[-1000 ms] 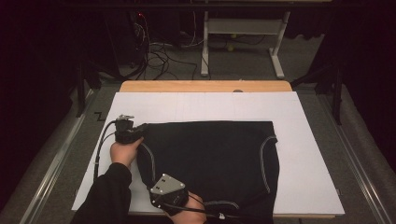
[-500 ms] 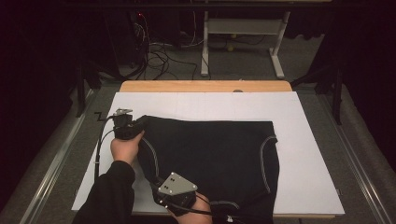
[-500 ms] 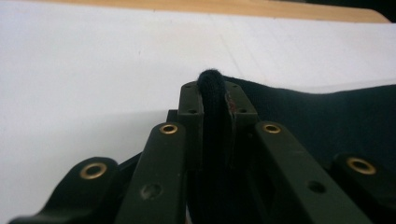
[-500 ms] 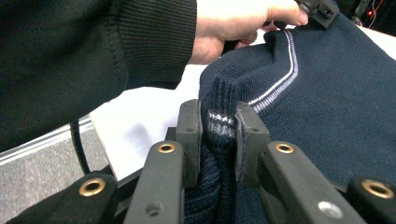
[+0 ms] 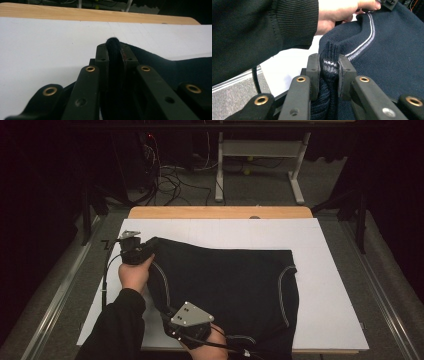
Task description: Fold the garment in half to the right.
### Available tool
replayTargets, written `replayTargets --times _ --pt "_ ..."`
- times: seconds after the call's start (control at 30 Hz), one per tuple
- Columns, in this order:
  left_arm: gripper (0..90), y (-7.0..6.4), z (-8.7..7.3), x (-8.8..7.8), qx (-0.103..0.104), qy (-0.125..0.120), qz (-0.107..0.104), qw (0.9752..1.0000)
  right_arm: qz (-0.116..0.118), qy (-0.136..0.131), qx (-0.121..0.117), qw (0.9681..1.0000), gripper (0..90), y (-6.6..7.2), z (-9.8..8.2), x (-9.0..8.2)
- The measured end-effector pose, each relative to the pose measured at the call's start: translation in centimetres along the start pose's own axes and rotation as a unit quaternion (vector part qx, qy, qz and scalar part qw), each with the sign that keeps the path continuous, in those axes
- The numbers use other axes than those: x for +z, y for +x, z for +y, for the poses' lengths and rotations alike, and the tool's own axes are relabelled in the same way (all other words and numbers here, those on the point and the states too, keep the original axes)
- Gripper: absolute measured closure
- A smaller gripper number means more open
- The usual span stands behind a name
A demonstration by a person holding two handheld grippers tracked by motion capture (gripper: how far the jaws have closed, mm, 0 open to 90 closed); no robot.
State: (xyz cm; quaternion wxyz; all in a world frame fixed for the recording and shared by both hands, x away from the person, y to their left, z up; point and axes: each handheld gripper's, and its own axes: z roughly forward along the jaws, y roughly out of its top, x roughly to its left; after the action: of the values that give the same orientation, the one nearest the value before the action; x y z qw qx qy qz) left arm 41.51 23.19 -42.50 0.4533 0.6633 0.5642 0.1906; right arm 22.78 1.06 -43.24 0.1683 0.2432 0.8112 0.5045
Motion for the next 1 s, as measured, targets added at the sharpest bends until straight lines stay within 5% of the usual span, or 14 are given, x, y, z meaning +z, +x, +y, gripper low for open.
replayTargets --times 0.3,0.87,1.0 --pt "76.5 1.9 -0.7 -0.4 -0.005 0.001 0.006 1.0000 0.005 0.004 -0.005 1.0000 75.8 0.8 0.4 1.3" --pt "76.5 7.4 -0.4 -5.0 -0.017 -0.019 0.044 0.9987 0.051 -0.009 -0.027 0.9983 75.7 4.7 3.8 5.7" --pt "76.5 7.4 -0.4 -5.6 -0.005 -0.015 0.051 0.9986 0.055 -0.011 -0.030 0.9980 75.7 5.1 4.0 5.8"
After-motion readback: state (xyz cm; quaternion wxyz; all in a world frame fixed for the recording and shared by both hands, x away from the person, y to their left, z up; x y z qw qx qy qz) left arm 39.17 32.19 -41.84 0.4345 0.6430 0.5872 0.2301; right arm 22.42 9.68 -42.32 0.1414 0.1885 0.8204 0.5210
